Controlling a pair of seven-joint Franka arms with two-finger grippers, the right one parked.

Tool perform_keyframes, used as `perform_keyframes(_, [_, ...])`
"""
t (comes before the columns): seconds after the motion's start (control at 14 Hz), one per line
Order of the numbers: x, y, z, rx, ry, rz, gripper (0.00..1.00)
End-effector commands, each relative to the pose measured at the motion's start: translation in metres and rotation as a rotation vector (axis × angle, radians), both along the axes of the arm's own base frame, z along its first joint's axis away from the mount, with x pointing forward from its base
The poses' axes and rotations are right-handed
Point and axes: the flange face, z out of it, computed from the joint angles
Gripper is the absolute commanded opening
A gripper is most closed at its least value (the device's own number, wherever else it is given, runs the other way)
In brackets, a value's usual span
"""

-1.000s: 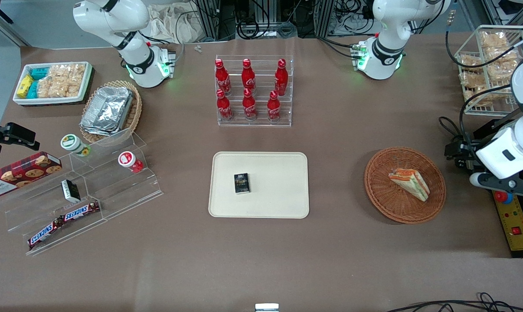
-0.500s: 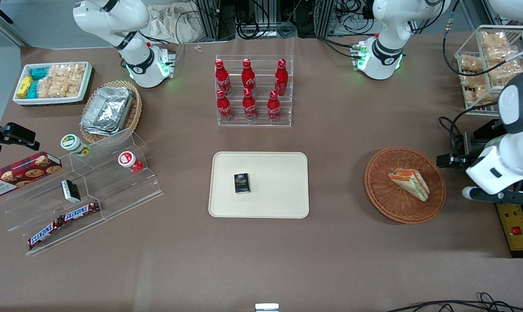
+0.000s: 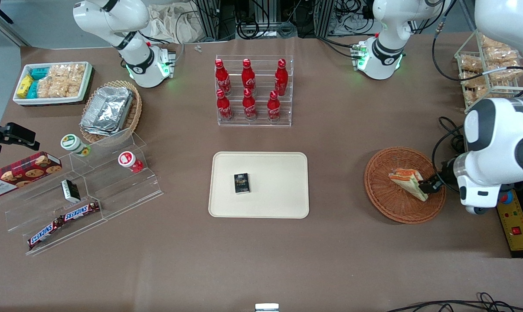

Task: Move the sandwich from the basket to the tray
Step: 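Lower the left gripper onto the wrapped sandwich and close on it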

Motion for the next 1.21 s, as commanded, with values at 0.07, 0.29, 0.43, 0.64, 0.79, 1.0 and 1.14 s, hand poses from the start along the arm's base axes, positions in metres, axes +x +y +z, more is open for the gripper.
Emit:
perform_keyframes(0.07, [-0.012, -0.003, -0.025, 0.03, -0.036, 0.171, 1.0])
perform_keyframes(0.29, [-0.002, 0.003, -0.06, 0.021, -0.04, 0.228, 1.0])
perform_keyframes(0.43, [0.002, 0.003, -0.082, 0.021, -0.036, 0.258, 1.0])
perform_keyframes(0.64, [-0.002, -0.003, -0.097, 0.029, -0.012, 0.271, 1.0])
perform_keyframes(0.79, [-0.012, -0.001, -0.11, 0.036, 0.018, 0.272, 1.0])
perform_keyframes(1.0, [-0.012, 0.002, -0.109, 0.039, 0.018, 0.274, 1.0])
perform_keyframes(1.14, [-0.005, 0.004, -0.096, 0.036, -0.004, 0.283, 1.0])
